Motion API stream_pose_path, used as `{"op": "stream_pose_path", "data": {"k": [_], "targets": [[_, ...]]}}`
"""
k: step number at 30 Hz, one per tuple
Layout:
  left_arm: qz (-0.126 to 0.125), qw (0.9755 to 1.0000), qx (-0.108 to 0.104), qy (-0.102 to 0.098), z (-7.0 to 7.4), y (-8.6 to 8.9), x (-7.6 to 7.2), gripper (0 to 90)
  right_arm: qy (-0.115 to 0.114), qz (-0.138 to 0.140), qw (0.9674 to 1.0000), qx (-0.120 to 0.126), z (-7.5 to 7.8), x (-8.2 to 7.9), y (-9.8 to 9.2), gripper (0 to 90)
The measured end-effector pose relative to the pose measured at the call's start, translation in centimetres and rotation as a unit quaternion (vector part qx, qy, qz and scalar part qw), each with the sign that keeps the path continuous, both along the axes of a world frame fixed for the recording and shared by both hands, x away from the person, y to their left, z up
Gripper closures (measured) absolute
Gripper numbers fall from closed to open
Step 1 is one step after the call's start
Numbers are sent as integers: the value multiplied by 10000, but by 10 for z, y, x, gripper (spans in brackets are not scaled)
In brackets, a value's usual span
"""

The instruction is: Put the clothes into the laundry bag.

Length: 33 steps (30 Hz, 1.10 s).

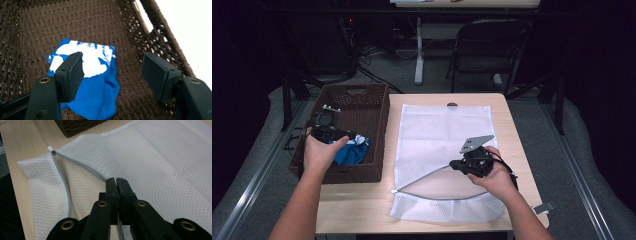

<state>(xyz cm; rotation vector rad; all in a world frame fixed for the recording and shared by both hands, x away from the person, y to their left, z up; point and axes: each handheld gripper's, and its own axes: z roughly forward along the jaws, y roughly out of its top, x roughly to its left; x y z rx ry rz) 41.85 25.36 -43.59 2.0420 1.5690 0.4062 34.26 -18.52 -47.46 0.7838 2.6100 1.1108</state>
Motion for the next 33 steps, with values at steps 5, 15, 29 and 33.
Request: {"op": "stream_pose_path", "data": {"k": [5,15,29,33], "targets": [[111,9999,57,102,-3,3,8,336,3,1,10000,-6,0,0,0,883],[398,9986,107,332,-11,14,22,325,9,4,10000,6,0,0,0,883],[729,9959,13,526,-19,27,33,302,-4,23,10000,-12,-1,0,1,884],[766,9946,22,696,-24,28,37,288,12,15,10000,-21,-1,0,1,884]]}}
